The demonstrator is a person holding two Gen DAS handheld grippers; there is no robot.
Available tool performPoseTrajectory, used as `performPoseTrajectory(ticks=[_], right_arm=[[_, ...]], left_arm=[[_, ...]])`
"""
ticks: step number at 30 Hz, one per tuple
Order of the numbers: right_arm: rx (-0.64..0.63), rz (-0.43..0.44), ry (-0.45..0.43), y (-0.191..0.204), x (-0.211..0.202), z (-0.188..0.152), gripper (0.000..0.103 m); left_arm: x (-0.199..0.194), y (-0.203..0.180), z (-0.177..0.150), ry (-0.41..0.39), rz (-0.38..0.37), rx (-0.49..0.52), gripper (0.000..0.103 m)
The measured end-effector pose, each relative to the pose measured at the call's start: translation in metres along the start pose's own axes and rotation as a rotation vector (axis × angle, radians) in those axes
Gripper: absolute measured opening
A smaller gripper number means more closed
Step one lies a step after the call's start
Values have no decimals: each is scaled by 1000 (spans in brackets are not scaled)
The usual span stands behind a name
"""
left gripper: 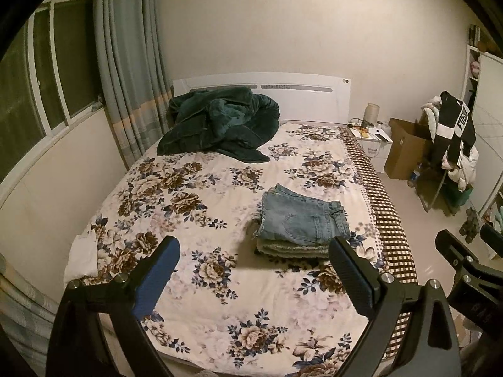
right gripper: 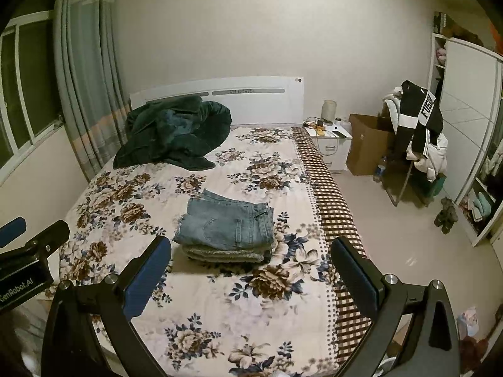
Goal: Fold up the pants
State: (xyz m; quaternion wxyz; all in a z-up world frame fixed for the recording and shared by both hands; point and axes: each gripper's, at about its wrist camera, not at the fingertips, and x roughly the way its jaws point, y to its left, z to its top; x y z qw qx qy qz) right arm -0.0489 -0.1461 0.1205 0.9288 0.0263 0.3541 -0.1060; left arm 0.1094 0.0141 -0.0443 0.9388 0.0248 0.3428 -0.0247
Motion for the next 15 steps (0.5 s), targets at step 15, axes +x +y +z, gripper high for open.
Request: performPoseTrajectory(ticks=[15], right_arm=[[-1, 4, 8, 3, 6, 5, 103]], left_arm=[[1, 3, 2, 4, -1, -1, 97]])
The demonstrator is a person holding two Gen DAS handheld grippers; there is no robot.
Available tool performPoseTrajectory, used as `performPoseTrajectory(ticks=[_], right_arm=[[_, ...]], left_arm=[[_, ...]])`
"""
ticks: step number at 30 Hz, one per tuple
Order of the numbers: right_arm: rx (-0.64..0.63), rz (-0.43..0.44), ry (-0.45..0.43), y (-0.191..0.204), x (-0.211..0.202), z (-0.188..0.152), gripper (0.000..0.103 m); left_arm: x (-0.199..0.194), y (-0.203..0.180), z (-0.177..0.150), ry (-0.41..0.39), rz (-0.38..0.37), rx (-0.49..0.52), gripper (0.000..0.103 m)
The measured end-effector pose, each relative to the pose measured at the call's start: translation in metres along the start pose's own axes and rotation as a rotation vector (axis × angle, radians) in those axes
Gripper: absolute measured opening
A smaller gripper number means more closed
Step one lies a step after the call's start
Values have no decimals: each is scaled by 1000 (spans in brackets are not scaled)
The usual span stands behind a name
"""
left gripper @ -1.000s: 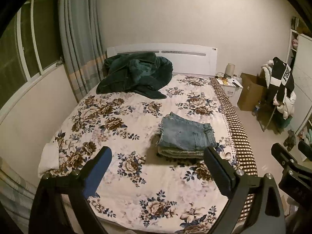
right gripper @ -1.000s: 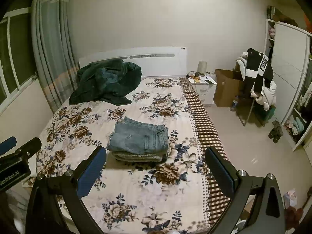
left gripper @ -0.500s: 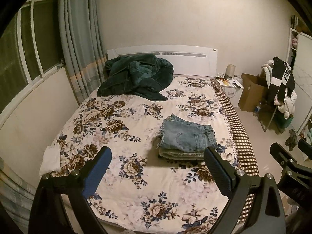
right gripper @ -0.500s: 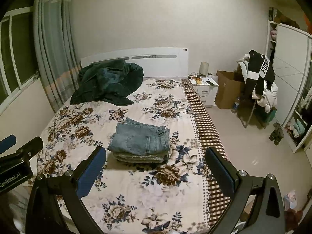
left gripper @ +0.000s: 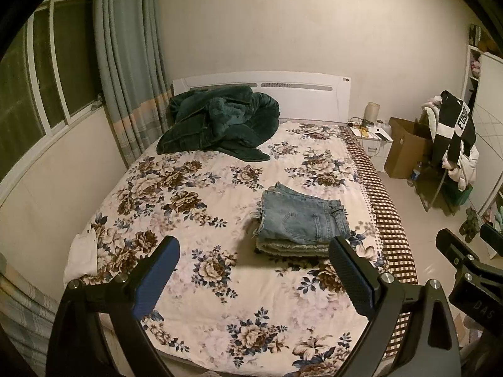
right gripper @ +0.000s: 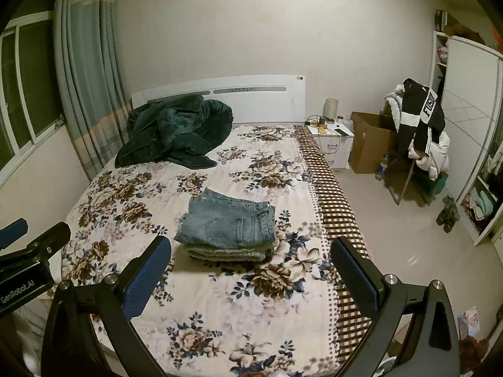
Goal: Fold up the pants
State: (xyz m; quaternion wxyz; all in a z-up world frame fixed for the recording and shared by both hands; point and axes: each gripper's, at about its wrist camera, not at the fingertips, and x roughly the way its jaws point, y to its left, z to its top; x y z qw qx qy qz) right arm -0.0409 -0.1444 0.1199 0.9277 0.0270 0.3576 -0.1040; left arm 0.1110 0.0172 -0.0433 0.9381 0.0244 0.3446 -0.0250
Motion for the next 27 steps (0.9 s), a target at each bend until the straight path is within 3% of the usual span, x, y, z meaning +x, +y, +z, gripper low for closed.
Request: performPoseTrajectory(ticks=[27], right_arm=[[5, 10, 2, 5, 1, -2, 103]], left_arm=[[-1, -2, 1, -2, 0, 2, 97]])
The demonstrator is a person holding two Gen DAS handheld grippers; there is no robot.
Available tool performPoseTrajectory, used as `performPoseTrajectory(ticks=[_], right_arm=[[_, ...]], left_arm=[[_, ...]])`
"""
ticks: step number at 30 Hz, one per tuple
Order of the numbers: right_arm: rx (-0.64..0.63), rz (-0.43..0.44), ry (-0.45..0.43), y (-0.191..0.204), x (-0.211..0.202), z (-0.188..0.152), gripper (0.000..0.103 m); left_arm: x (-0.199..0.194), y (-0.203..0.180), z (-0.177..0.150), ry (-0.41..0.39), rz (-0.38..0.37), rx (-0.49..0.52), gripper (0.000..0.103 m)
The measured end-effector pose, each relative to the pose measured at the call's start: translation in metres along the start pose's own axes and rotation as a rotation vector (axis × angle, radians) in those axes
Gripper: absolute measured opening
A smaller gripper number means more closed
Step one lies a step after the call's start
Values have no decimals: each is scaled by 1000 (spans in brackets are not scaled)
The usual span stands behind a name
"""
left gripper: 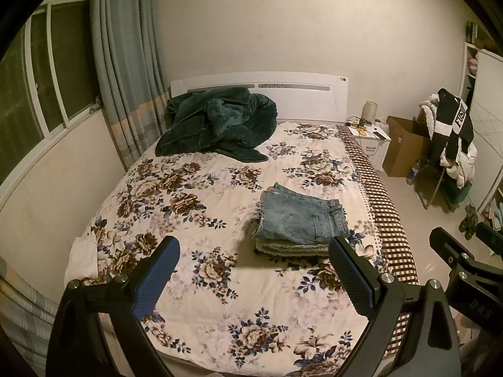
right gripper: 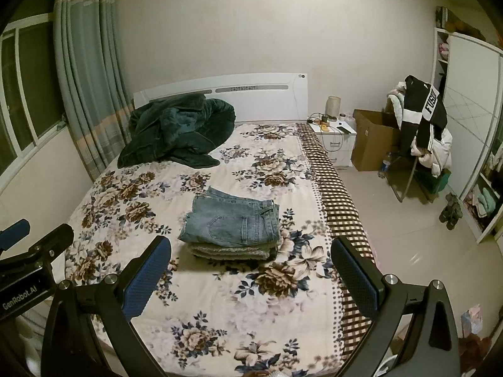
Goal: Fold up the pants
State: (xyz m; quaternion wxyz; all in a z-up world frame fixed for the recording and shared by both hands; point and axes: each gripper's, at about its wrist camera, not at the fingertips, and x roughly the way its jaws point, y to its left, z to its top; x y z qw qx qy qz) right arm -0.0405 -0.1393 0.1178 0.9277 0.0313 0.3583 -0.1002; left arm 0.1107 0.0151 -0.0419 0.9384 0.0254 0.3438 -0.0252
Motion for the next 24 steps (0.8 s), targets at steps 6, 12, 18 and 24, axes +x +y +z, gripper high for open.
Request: performPoseTrajectory(ticks=[6, 12, 18, 24], right_arm=[[-1, 0, 0, 0, 0, 0, 103], [-1, -1, 0, 0, -1, 0, 103], [2, -1, 1, -1, -2, 0, 103], [0, -2, 0, -2, -2, 0, 103]], left_arm=[[0, 0, 0, 0, 0, 1, 97], [-1, 1, -1, 3, -3, 3, 97], [-2, 2, 0, 1, -4, 2, 97], [-1, 2, 0, 1, -6, 7, 97]])
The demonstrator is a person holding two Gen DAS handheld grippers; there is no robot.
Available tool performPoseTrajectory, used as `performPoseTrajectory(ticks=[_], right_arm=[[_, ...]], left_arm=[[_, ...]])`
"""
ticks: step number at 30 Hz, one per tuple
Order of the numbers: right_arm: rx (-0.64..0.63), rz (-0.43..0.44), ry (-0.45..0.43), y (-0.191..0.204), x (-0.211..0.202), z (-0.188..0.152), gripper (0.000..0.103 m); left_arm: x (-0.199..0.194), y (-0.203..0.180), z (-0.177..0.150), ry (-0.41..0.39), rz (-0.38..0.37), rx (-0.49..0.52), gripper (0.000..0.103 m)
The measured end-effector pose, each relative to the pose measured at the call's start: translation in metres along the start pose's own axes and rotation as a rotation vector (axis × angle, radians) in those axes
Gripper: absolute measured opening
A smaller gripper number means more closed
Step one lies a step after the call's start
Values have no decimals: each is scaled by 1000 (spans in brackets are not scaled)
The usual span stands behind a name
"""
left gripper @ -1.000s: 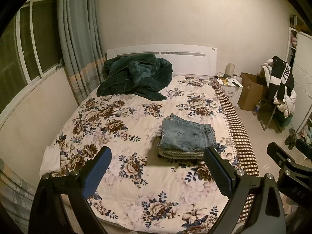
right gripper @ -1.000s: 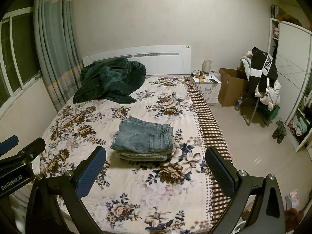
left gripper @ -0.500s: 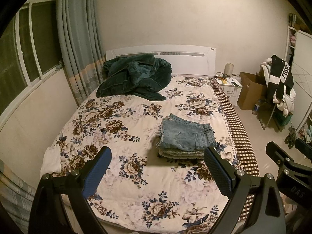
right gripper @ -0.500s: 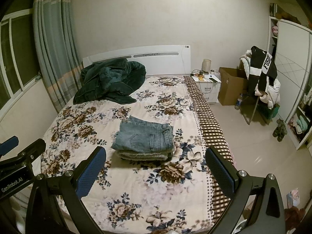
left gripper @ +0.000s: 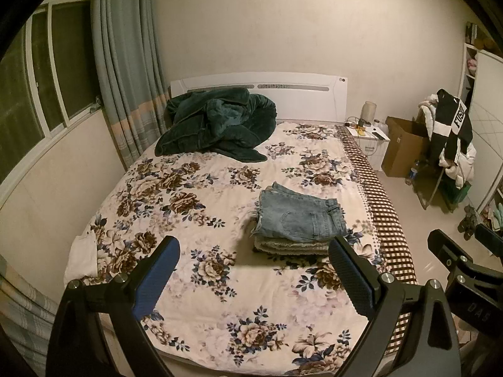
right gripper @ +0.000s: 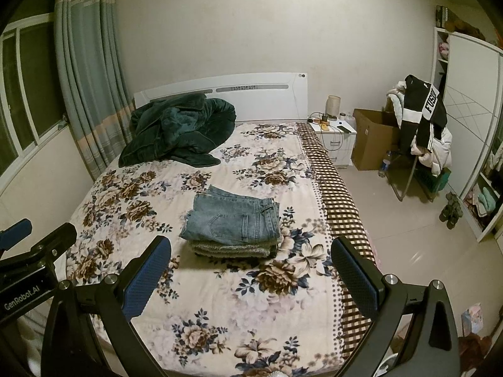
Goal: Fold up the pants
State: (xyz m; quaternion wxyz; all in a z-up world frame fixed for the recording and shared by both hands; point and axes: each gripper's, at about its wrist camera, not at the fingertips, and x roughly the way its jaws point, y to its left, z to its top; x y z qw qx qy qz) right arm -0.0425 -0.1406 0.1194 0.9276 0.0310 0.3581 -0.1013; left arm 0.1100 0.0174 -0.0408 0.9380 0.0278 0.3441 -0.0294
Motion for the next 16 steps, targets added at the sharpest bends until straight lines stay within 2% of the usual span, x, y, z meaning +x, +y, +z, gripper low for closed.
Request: performPoseTrajectory(ticks=[16], right_arm=[[2, 0, 1, -1, -1, 0, 103]], left_arm=[[-7, -1, -1, -10, 3, -2, 97]])
